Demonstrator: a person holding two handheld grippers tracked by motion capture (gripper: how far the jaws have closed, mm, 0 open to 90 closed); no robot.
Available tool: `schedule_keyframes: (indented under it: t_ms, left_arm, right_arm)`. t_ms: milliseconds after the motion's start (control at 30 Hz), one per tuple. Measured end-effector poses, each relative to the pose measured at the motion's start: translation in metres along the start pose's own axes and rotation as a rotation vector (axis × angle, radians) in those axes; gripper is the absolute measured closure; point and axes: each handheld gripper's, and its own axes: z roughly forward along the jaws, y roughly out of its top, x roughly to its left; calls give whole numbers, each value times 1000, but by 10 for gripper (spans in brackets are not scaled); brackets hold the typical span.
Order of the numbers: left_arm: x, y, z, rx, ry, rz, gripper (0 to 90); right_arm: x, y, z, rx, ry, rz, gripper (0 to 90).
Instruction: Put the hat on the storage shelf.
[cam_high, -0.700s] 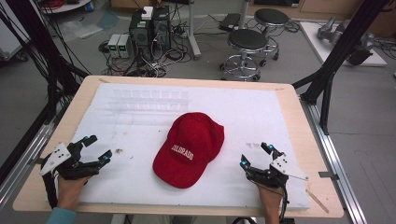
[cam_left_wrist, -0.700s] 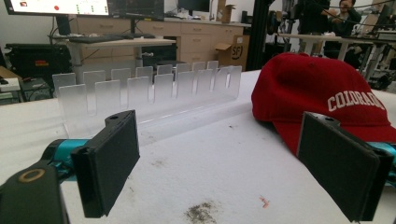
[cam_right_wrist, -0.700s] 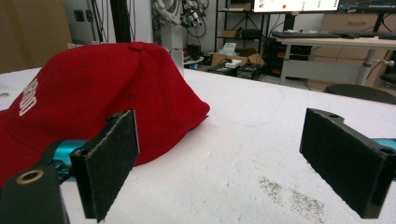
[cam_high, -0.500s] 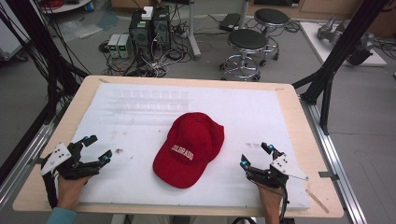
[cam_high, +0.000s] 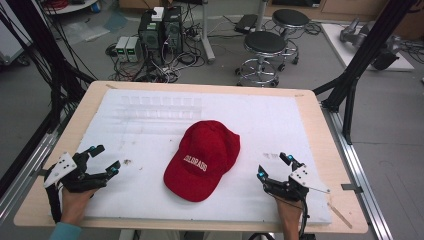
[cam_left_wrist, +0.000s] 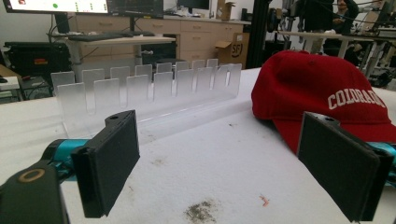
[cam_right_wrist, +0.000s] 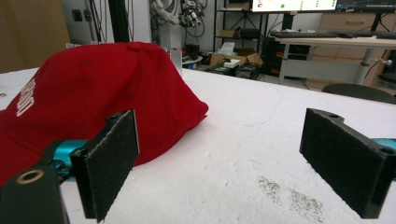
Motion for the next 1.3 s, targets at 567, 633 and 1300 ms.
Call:
schedule_keyframes:
  t_ms: [567, 633, 1300]
  left_arm:
    - [1, 1, 3, 31, 13, -10, 134]
    - [1, 1, 3, 34, 14, -9, 134]
    - [2, 1, 3, 35, 11, -16, 134]
  right_arm:
    - [1, 9, 11, 62, 3, -7, 107]
    - [2, 16, 14, 72, 11, 0, 106]
    - [25, 93, 71, 163, 114, -86, 106]
